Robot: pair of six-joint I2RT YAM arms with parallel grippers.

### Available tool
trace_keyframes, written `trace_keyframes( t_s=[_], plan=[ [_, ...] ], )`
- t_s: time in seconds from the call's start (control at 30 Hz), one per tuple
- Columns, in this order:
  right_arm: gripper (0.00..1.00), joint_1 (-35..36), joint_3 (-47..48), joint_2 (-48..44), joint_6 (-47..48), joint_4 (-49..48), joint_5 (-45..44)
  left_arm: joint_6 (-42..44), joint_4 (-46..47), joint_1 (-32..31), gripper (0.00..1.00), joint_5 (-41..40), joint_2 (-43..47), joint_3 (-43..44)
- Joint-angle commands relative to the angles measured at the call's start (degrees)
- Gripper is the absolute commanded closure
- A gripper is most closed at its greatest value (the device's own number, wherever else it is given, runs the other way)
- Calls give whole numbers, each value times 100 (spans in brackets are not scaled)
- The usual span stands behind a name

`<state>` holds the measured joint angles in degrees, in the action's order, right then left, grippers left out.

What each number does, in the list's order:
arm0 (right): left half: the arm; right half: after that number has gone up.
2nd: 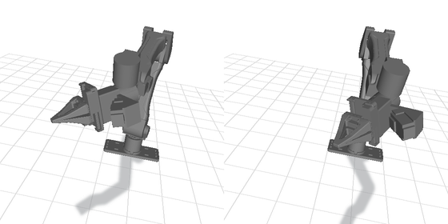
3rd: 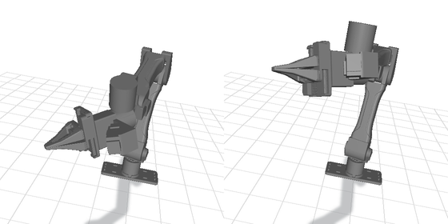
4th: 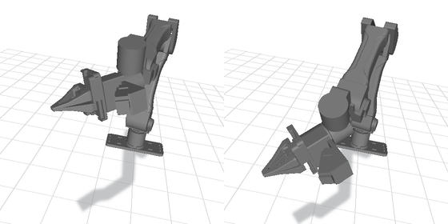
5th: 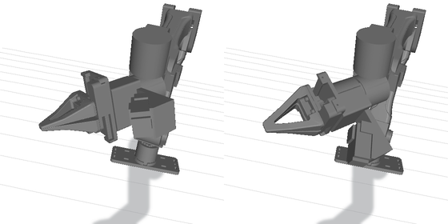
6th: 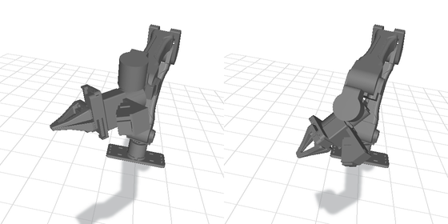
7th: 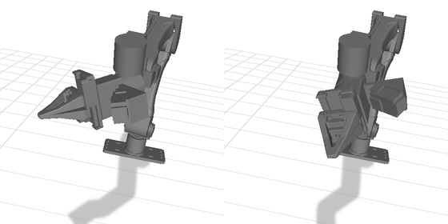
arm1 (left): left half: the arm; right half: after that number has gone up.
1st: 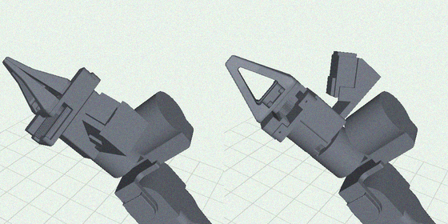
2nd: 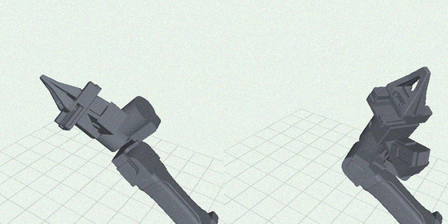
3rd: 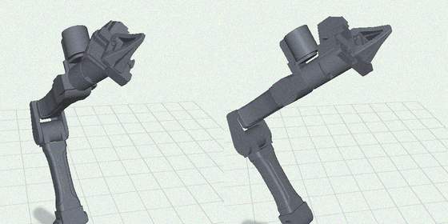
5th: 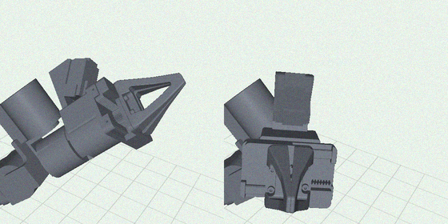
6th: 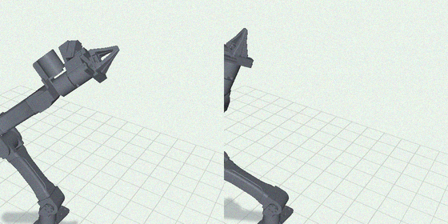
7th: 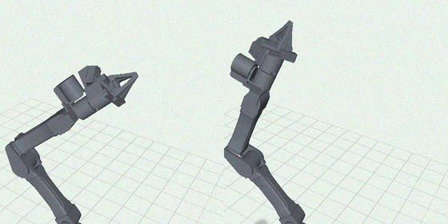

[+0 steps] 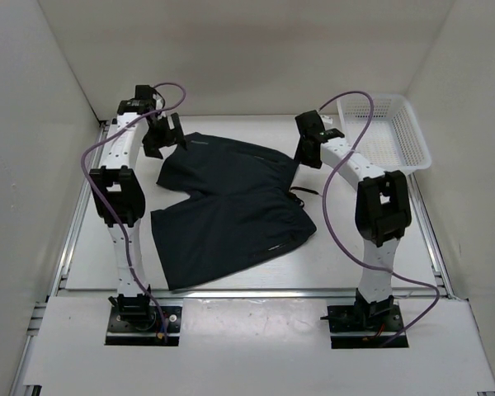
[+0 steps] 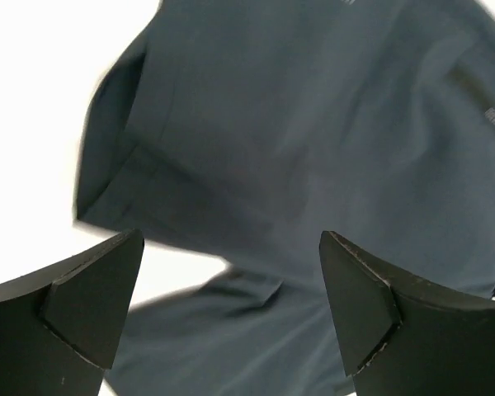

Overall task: Fold and stack the shorts
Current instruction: Flatten the shorts out

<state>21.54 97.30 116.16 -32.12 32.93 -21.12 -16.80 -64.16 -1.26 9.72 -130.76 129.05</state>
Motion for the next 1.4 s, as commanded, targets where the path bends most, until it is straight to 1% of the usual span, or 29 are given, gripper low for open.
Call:
trace_keyframes(
  t_s=[0.0, 0.07, 0.1, 0.13, 0.17, 0.2, 0.23, 0.27, 0.3, 0.33, 0.37, 0.4, 0.43, 0.47, 0.5, 0.53, 0.57, 0.63, 0.7, 0.77, 0.83, 0.9, 0.93, 1.03, 1.1, 1.2, 1.37],
  plan=[
    [53, 52, -542, -611, 162, -14, -138, 27, 106, 205, 0, -329, 990, -467],
    [54, 52, -938, -892, 224, -67, -14, 80, 45, 257, 0, -592, 1219, -862],
    [56, 52, -1062, -1067, 276, -67, 73, 80, 44, 258, 0, -594, 1298, -1021],
    [56, 52, -1185, -1156, 276, -67, 126, 80, 96, 310, 4, -594, 1464, -1205],
    [57, 52, -1308, -1261, 276, -67, 257, 80, 262, 310, 11, -489, 1553, -1599],
    [57, 52, -1562, -1454, 276, -67, 336, 80, 359, 310, 22, -427, 1632, -1794],
    [57, 52, -1686, -1551, 276, -119, 415, 10, 447, 371, 55, -427, 1702, -1961],
    [57, 52, -1818, -1648, 276, -120, 494, -60, 518, 372, 73, -357, 1764, -2215],
    [57, 52, -2046, -1832, 329, -120, 617, -61, 658, 433, 87, -243, 1764, -2322],
    [58, 52, -2170, -1929, 329, -120, 618, -113, 659, 433, 90, -181, 1634, -2393],
    [58, 104, -2284, -2113, 329, -120, 688, -113, 738, 486, 88, -67, 1546, -2394],
    [58, 105, -2485, -2202, 329, -120, 689, -113, 738, 486, 78, 195, 1432, -2394],
    [58, 105, -2592, -2290, 329, -120, 689, -113, 799, 486, 66, 284, 1309, -2394],
    [58, 105, -2689, -2456, 329, -120, 741, -174, 800, 486, 58, 398, 1055, -2202],
    [58, 105, -2777, -2519, 329, -120, 741, -236, 800, 434, 34, 452, 939, -2105],
    [58, 105, -2917, -2589, 329, -120, 741, -289, 800, 433, 28, 452, 843, -2008],
    [58, 105, -2979, -2694, 329, -120, 741, -289, 800, 346, 28, 400, 641, -1911],
    [58, 158, -3093, -2756, 329, -120, 741, -403, 800, 258, 25, 330, 447, -1639],
    [58, 158, -3094, -2817, 329, -68, 689, -464, 739, 187, 27, 277, 122, -1480],
    [58, 158, -3094, -2818, 329, -67, 689, -526, 686, 134, 34, 277, -63, -1357],
    [58, 158, -3094, -2818, 382, -14, 627, -596, 686, 134, 53, 216, -125, -1357],
    [58, 158, -3041, -2818, 382, 38, 574, -597, 686, 134, 67, 215, -64, -1462],
    [58, 158, -3041, -2818, 382, 38, 574, -597, 686, 134, 77, 154, -64, -1532],
    [58, 158, -2980, -2766, 435, 38, 574, -518, 625, 134, 90, 153, 155, -1532],
    [58, 158, -2927, -2765, 435, 38, 574, -378, 571, 134, 90, 14, 305, -1655],
    [58, 158, -2927, -2765, 435, 38, 574, -325, 519, 134, 90, -241, 761, -1883],
    [58, 158, -2927, -2765, 435, 38, 574, -324, 519, 187, 90, -408, 1368, -2296]
  ],
)
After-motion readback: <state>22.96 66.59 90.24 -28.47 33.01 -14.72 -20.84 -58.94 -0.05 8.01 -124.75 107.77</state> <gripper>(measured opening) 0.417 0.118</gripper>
